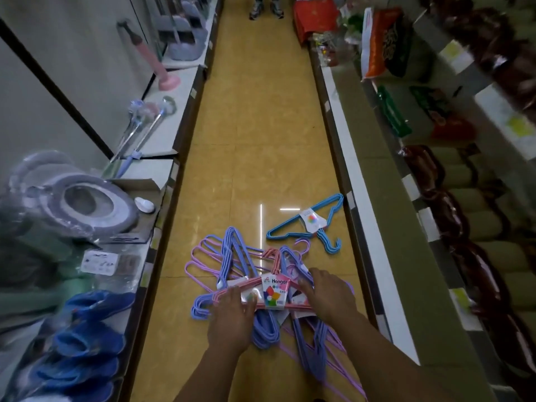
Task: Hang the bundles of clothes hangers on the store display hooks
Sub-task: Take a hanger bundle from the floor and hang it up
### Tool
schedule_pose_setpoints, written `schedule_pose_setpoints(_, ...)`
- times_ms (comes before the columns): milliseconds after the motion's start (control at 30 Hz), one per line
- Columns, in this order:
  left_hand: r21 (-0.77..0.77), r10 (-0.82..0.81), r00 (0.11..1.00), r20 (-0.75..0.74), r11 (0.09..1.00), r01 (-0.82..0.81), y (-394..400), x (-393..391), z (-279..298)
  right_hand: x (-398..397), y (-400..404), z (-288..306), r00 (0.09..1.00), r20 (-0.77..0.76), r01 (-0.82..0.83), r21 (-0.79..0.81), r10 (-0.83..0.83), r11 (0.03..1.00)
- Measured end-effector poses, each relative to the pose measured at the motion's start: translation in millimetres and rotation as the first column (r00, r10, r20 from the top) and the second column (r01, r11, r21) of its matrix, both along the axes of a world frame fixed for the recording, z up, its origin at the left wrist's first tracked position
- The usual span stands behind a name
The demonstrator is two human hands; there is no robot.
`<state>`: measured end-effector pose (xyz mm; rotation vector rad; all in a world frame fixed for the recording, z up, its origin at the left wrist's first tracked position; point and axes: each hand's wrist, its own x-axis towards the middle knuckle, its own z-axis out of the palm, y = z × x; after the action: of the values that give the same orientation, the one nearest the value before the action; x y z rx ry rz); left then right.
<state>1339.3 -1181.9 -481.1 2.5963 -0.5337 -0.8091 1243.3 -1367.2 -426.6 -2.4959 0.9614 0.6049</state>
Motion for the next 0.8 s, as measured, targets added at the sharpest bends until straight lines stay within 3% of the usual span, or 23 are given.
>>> schedule_pose_setpoints(300,0.041,-0.041,0.998,0.046,0.998,0.039,-35.5,51.2,-183.8,41.3,-28.2,-207.2,1.0,-0.025,0.003,0.022,-0.002,1.0)
schedule_pose_setpoints(433,0.116,-0.147,0.983,0.109,0.984,0.135,-50.4,62.8,-240.1,49.2,-33.8,-287.0,0.998,-0.051,-0.036,-0.005,0.036,0.999)
schedule_pose_setpoints(633,0.299,-0.217,0.958,0.188,0.942,0.154,-53.7,63.2,-295.9,54.8,-32.5,-362.5,0.998,-0.048,-0.05,-0.046,0.048,0.998)
schedule_pose_setpoints(800,0.298,-0.216,0.949,0.229,0.944,0.143,-61.2,70.2,-320.6,58.4,-35.4,-388.5,1.0,0.008,0.02,-0.083,-0.019,0.996)
